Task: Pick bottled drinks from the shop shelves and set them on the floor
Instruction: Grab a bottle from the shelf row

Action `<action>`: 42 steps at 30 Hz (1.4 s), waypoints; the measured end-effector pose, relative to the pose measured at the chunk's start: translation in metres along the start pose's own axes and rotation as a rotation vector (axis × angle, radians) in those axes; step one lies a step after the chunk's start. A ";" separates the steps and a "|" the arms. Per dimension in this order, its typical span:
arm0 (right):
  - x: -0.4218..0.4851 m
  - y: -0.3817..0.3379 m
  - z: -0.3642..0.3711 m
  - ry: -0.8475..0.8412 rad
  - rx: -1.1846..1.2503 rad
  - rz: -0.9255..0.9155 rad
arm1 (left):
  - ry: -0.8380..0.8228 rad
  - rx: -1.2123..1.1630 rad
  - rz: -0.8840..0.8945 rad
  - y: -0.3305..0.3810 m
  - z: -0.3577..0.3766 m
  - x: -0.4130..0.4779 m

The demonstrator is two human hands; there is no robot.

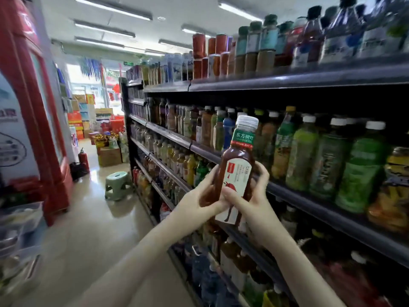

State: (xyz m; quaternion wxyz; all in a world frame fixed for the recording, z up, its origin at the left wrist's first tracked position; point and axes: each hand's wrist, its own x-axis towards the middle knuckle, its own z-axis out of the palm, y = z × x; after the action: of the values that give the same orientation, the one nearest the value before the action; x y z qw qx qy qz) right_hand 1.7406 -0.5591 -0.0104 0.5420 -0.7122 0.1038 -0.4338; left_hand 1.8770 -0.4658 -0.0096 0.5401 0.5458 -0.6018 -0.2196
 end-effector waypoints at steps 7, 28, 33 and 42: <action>0.099 0.047 0.102 0.072 -0.167 0.075 | 0.188 0.176 -0.002 -0.066 -0.105 0.026; 0.546 0.309 0.300 0.026 -0.268 0.126 | 0.429 0.200 -0.204 -0.385 -0.458 0.264; 0.657 0.377 0.362 0.090 -0.241 0.128 | 0.354 0.305 -0.240 -0.469 -0.579 0.334; 0.850 0.471 0.444 0.309 -0.277 0.087 | 0.204 0.386 -0.055 -0.562 -0.748 0.511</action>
State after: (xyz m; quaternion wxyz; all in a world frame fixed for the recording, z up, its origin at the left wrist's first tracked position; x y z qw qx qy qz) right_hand 2.7288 -0.9663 -0.0027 0.4350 -0.6998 0.2748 -0.4956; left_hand 2.8703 -0.8524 -0.0398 0.4774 0.6746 -0.5600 -0.0587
